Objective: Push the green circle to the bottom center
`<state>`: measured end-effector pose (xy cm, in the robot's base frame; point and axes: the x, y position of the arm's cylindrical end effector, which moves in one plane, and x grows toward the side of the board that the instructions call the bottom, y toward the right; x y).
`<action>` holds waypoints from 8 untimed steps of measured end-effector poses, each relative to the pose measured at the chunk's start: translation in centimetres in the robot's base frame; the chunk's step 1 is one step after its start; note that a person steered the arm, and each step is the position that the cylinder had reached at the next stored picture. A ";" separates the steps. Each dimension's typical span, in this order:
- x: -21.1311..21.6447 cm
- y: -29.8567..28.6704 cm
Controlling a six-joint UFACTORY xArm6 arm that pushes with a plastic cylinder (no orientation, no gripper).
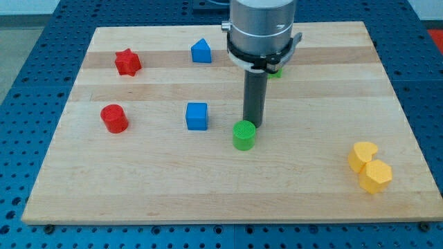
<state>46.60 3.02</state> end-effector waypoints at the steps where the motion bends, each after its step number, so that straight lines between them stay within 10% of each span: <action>1: 0.9 -1.3; 8: 5.9 -6.5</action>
<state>52.46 -3.49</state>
